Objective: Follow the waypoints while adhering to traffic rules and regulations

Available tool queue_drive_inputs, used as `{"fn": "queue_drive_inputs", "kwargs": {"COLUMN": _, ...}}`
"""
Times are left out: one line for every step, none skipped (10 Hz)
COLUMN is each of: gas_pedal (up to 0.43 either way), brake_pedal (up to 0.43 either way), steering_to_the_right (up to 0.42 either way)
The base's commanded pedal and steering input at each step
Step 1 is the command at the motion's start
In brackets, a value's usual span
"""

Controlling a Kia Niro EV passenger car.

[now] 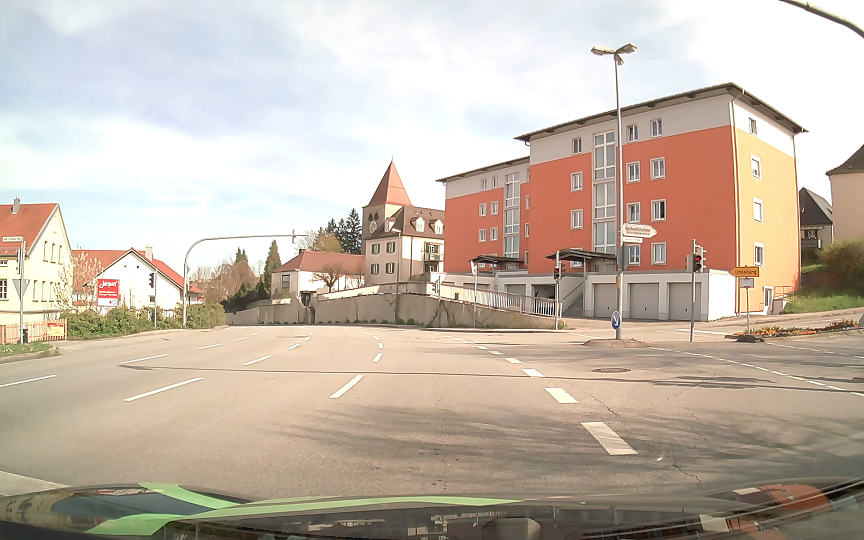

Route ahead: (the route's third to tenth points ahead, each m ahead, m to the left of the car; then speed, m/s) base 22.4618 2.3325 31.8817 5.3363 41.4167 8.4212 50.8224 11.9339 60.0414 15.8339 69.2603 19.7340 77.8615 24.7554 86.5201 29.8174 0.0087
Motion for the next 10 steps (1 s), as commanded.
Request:
{"fn": "queue_drive_inputs", "kwargs": {"gas_pedal": 0.0, "brake_pedal": 0.159, "steering_to_the_right": -0.047}}
{"fn": "queue_drive_inputs", "kwargs": {"gas_pedal": 0.0, "brake_pedal": 0.159, "steering_to_the_right": -0.047}}
{"fn": "queue_drive_inputs", "kwargs": {"gas_pedal": 0.0, "brake_pedal": 0.159, "steering_to_the_right": -0.047}}
{"fn": "queue_drive_inputs", "kwargs": {"gas_pedal": 0.0, "brake_pedal": 0.159, "steering_to_the_right": -0.047}}
{"fn": "queue_drive_inputs", "kwargs": {"gas_pedal": 0.0, "brake_pedal": 0.159, "steering_to_the_right": -0.047}}
{"fn": "queue_drive_inputs", "kwargs": {"gas_pedal": 0.0, "brake_pedal": 0.159, "steering_to_the_right": -0.047}}
{"fn": "queue_drive_inputs", "kwargs": {"gas_pedal": 0.0, "brake_pedal": 0.165, "steering_to_the_right": -0.047}}
{"fn": "queue_drive_inputs", "kwargs": {"gas_pedal": 0.0, "brake_pedal": 0.159, "steering_to_the_right": -0.047}}
{"fn": "queue_drive_inputs", "kwargs": {"gas_pedal": 0.0, "brake_pedal": 0.159, "steering_to_the_right": -0.047}}
{"fn": "queue_drive_inputs", "kwargs": {"gas_pedal": 0.0, "brake_pedal": 0.165, "steering_to_the_right": -0.047}}
